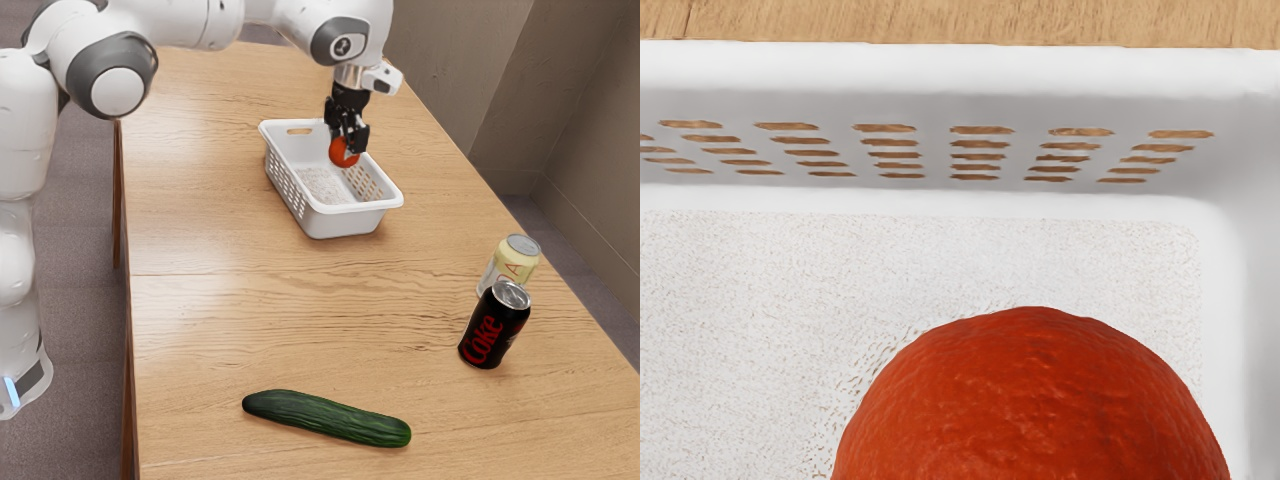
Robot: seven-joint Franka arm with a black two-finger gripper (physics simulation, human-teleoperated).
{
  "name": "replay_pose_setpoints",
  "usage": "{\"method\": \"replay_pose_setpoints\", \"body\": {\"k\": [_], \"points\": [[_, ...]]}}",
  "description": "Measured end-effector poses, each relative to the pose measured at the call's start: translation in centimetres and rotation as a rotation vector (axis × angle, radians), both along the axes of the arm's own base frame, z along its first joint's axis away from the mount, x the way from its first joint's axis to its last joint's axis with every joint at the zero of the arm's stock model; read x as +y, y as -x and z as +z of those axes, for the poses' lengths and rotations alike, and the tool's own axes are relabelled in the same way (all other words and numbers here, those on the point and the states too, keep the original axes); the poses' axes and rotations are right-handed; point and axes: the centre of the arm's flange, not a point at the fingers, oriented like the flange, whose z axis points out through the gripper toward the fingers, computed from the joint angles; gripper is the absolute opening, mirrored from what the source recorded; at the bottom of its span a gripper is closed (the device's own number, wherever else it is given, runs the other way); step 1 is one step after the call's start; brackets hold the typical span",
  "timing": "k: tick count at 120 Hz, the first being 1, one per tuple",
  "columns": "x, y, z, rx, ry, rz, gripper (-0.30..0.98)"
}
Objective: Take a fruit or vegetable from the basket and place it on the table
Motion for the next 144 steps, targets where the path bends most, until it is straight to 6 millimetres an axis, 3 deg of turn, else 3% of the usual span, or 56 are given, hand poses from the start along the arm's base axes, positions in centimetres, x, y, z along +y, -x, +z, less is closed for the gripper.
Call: {"method": "replay_pose_setpoints", "body": {"k": [23,49,58,90,103,115,144], "points": [[-7.3,-0.3,3.4,-0.025,0.01,-0.126,0.07],[-17.2,-1.5,4.4,-0.021,0.002,-0.303,0.07],[-19.6,-1.8,4.4,-0.018,0.0,-0.347,0.07],[-23.9,-2.5,4.0,-0.01,-0.007,-0.423,0.07],[-24.0,-2.7,3.8,-0.007,-0.003,-0.427,0.35],[-24.1,-2.7,3.7,-0.006,0.007,-0.431,0.51],[-24.4,-2.8,3.5,-0.003,0.02,-0.443,0.65]]}}
